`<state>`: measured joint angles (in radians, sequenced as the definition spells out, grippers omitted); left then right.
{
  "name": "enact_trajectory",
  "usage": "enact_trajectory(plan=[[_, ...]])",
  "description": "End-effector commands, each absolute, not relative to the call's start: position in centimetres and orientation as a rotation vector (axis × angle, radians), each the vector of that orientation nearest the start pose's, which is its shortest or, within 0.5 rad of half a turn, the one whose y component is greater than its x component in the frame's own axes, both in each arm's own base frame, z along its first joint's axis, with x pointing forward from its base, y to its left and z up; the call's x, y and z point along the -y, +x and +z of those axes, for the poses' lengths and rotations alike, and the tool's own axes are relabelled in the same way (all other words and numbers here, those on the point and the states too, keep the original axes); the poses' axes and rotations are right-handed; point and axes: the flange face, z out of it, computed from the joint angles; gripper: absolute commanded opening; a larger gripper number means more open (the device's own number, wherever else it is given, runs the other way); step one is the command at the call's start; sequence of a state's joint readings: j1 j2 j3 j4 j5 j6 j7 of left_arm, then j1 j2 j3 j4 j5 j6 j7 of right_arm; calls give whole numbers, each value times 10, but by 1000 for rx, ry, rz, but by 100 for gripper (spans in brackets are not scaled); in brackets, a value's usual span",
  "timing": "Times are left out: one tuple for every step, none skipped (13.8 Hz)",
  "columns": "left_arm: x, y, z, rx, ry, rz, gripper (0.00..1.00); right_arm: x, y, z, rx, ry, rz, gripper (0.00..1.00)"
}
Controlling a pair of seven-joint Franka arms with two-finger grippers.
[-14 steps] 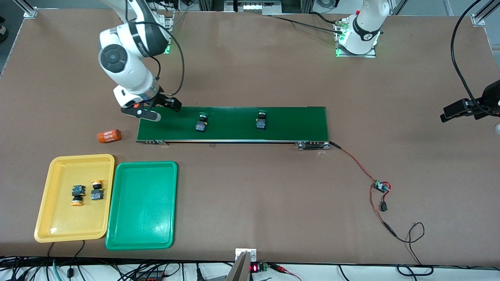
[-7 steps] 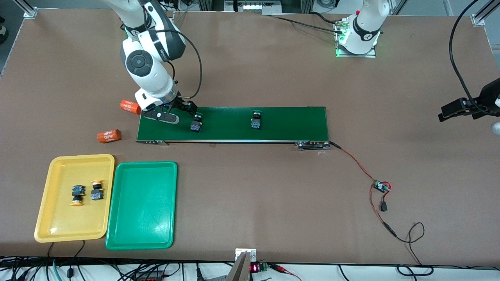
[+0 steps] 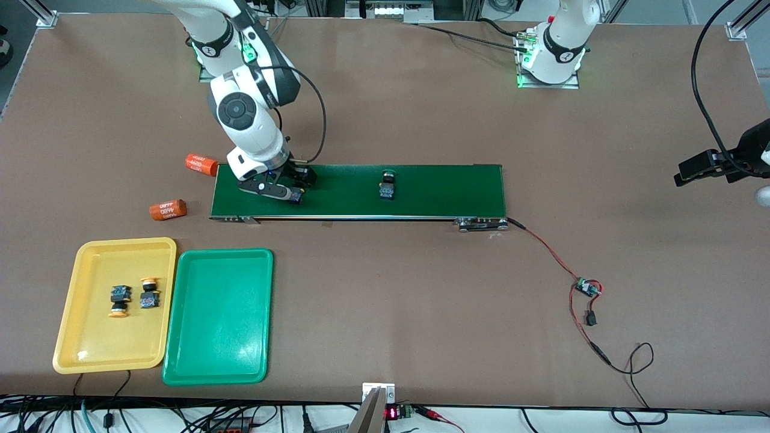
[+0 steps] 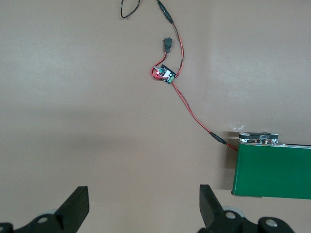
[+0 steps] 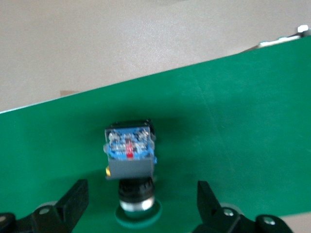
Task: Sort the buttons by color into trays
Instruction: 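Move the right gripper to the conveyor and grasp the green-capped button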
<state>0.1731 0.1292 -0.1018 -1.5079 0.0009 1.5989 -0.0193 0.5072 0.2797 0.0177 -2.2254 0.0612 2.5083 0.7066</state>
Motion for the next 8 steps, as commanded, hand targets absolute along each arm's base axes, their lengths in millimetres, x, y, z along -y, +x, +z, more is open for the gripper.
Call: enact_trajectory(plan=[[-45,586,587,117,-3152,61,100,-274,488,235,-357,-3090,11,89],[-45,586,587,117,-3151,59,100,-271,490,235,-317,-3095,9,79],[-45,586,587,114,-3151,59,100,-270,491,235,-285,-3097,9,64],[-41,585,588,105,-3152,59,100,-267,492,235,-289,-3097,8,46],[-36,586,588,90,-3153,59,100,-265,493,237,-294,-3096,6,30],[-35,586,588,88,-3153,59,100,-264,500,246,-285,-3086,-18,20],[-35,585,589,88,-3153,56,100,-258,509,253,-294,-3086,-17,16],[-35,583,593,88,-3152,47,100,-254,522,264,-281,-3089,-11,16]])
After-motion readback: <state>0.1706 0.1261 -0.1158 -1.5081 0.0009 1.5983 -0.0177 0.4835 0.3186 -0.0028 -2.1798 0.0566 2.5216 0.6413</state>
